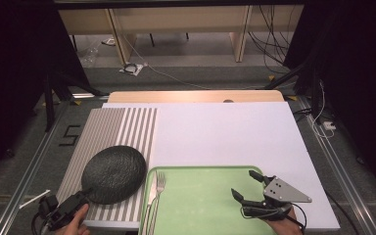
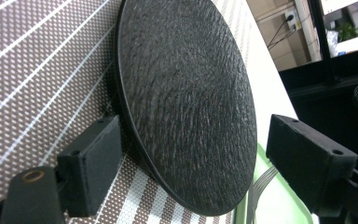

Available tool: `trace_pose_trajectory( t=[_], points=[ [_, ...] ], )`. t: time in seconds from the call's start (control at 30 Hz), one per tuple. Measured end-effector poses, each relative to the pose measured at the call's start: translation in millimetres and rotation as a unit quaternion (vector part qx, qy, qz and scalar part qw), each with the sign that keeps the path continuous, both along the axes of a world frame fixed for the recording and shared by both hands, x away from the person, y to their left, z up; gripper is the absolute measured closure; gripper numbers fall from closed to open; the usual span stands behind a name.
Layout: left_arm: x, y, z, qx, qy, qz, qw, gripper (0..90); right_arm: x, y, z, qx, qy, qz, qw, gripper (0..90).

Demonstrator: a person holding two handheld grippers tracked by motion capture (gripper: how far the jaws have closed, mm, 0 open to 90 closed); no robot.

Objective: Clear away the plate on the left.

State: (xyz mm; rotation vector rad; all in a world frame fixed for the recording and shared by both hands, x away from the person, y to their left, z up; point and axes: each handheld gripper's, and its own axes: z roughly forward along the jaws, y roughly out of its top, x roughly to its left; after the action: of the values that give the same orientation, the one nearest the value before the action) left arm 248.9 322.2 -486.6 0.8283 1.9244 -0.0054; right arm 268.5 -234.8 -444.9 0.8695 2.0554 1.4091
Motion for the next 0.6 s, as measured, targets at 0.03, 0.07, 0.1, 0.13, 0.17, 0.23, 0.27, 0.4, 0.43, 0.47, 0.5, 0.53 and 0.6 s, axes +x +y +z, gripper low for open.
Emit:
trace_pose_trajectory(
  t=[0.03, 0.07, 0.1, 0.13, 0.17, 0.23, 0.27, 0.4, 0.43, 0.47, 0.5, 0.53, 0.6],
  points=[
    [-0.3, -0.4, -0.6, -0.007, 0.001, 0.004, 1.0, 18.7, 0.0, 0.0, 0.0, 0.0, 0.0, 0.0, 1.0, 20.5],
    [-0.4, -0.7, -1.4, -0.01, 0.002, 0.005, 0.9999, 18.8, 0.0, 0.1, 0.0, 0.0, 0.0, 0.0, 1.0, 20.6],
    [-0.8, -0.8, -2.3, -0.015, 0.003, 0.005, 0.9999, 18.9, 0.0, 0.1, 0.0, 0.0, 0.0, 0.0, 1.0, 20.6],
    [-0.9, -1.6, -3.3, -0.022, 0.004, 0.009, 0.9997, 19.0, 0.1, 0.0, -0.1, 0.0, 0.0, 0.0, 1.0, 20.6],
    [-1.4, -1.6, -4.2, -0.023, 0.005, 0.007, 0.9997, 19.3, 0.1, 0.0, -0.1, 0.0, 0.0, 0.0, 1.0, 20.6],
    [-1.9, -3.0, -5.8, -0.034, 0.006, 0.012, 0.9993, 19.8, 0.0, -0.1, -0.1, 0.0, 0.0, 0.0, 1.0, 20.6],
    [-2.0, -3.8, -6.2, -0.037, 0.007, 0.015, 0.9992, 20.1, 0.0, -0.1, 0.0, 0.0, 0.0, 0.0, 1.0, 20.6],
    [-2.7, -5.7, -9.3, -0.056, 0.008, 0.02, 0.9982, 21.1, 0.2, 0.0, -0.2, 0.0, 0.0, 0.0, 1.0, 20.6],
    [-3.0, -6.6, -10.1, -0.061, 0.009, 0.023, 0.9978, 21.8, 0.1, 0.1, -0.2, 0.0, 0.0, 0.0, 1.0, 20.6],
    [-3.1, -7.7, -10.8, -0.063, 0.01, 0.023, 0.9977, 22.3, 0.2, 0.1, -0.2, 0.0, 0.0, 0.0, 1.0, 20.6],
    [-3.0, -8.8, -11.3, -0.069, 0.011, 0.023, 0.9973, 22.3, 0.2, 0.1, -0.3, 0.0, 0.0, 0.0, 1.0, 20.6],
    [-2.7, -10.0, -11.8, -0.074, 0.009, 0.024, 0.9969, 22.7, 0.2, 0.2, -0.3, 0.0, 0.0, 0.0, 1.0, 20.6],
    [-2.8, -12.0, -13.2, -0.078, 0.009, 0.026, 0.9966, 24.0, 0.2, -0.1, 0.1, -0.002, -0.003, 0.0, 1.0, 20.6]
  ],
)
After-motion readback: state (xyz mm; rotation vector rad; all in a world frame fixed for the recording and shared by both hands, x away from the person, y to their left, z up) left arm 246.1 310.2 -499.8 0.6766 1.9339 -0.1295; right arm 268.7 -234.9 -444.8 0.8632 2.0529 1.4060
